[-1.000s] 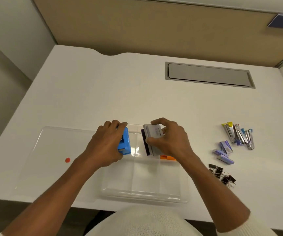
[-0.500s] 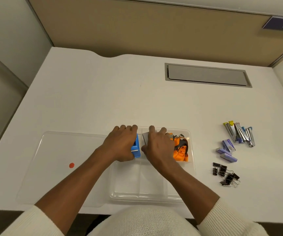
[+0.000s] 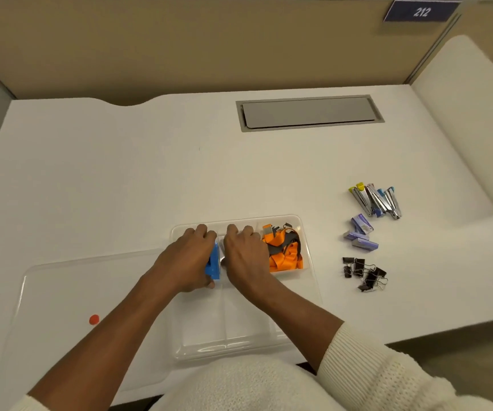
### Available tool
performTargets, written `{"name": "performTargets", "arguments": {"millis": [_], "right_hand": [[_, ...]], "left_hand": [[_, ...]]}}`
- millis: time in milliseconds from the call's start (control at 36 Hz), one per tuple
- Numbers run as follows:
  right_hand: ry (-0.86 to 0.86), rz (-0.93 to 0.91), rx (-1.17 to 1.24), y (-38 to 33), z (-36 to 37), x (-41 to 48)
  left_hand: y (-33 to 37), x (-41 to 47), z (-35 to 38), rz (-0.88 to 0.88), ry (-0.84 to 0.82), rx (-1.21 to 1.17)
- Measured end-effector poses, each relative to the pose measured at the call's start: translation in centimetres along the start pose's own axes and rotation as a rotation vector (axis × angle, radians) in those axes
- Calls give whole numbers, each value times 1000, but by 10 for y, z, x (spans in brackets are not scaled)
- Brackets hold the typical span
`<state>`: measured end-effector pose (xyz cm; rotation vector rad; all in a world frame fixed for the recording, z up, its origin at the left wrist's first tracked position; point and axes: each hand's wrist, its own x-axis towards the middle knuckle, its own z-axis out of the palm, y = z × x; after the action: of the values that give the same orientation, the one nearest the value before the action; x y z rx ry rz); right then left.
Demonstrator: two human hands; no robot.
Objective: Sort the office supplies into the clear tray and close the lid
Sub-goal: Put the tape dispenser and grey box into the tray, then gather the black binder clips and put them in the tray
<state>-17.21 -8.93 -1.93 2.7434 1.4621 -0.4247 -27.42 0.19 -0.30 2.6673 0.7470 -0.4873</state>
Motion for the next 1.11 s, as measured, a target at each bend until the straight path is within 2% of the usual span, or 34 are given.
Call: {"name": "performTargets", "arguments": {"millis": [250,361,472,556,667,833,1000,1111], "right_hand": [[-33,-77,37,8,0,-6],[37,-138,56,12,-11,-19],[116,-111,59,33,-24,-38],[241,-53,117,65,-32,-51],[269,61,194,120,-37,-66],[318,252,270,205,-38,-90],[143,512,277,276,-29,-107],[-12,575,255,302,-12,-115]], "left_hand": [[6,-2,-5,-37,-54,44],[14,-5,-10,-50,-1,170],[32,-5,-17,-79,86,226],[55,-5,-26,-78,186,243],[97,-1,-35,-9,290,196],[162,21,-28,260,269,35],[224,60,1,473,175,93],[256,82,25,497,72,128]]}}
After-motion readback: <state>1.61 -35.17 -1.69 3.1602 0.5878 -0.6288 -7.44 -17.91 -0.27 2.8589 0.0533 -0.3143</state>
